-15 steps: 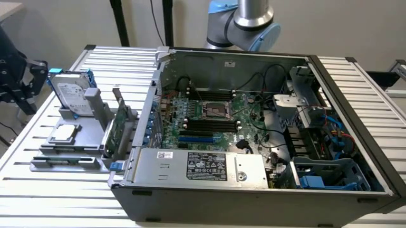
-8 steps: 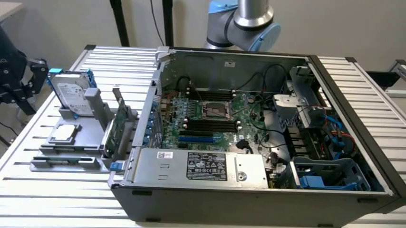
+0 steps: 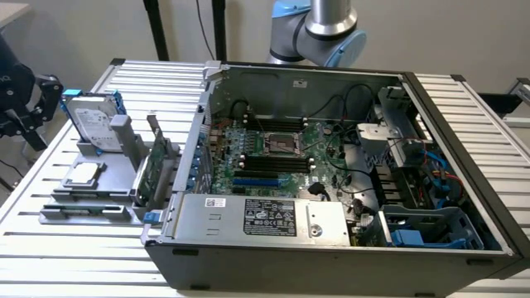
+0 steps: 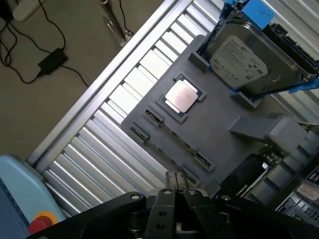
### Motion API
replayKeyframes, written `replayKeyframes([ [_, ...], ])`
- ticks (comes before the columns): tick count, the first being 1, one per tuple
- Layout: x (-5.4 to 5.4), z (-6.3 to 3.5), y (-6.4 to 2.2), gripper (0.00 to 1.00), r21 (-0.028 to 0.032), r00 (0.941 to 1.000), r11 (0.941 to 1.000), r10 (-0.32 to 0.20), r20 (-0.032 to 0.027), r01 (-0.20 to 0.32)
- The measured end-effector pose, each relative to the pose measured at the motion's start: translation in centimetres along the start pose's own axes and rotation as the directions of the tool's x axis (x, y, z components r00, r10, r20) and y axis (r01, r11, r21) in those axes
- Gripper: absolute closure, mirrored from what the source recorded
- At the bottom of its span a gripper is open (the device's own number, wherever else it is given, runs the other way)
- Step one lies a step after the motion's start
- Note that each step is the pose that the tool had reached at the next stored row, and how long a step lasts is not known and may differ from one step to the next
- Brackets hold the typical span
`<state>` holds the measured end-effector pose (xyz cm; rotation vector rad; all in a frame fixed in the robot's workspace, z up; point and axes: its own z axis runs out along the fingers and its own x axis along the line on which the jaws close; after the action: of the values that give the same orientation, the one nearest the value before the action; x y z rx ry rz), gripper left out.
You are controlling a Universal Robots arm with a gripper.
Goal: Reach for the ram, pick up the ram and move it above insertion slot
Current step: 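Pick up the ram and move it above insertion slot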
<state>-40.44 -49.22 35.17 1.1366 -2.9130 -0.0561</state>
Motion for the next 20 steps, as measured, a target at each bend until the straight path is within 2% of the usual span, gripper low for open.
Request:
replayKeyframes([
  [5, 0.0, 0.04, -0.01, 0.89, 0.0002, 0.9959, 0.9959, -0.09, -0.0033, 0.09],
  [10, 0.0, 0.09, -0.01, 0.89, 0.0005, 0.9837, 0.9837, -0.18, -0.0061, 0.18],
  [14, 0.0, 0.15, -0.01, 0.89, 0.001, 0.9681, 0.9681, -0.251, -0.0081, 0.251],
  [17, 0.0, 0.19, -0.01, 0.89, 0.0015, 0.9526, 0.9527, -0.304, -0.0096, 0.304],
  [20, 0.0, 0.26, -0.01, 0.89, 0.0028, 0.9348, 0.9348, -0.355, -0.0104, 0.355],
])
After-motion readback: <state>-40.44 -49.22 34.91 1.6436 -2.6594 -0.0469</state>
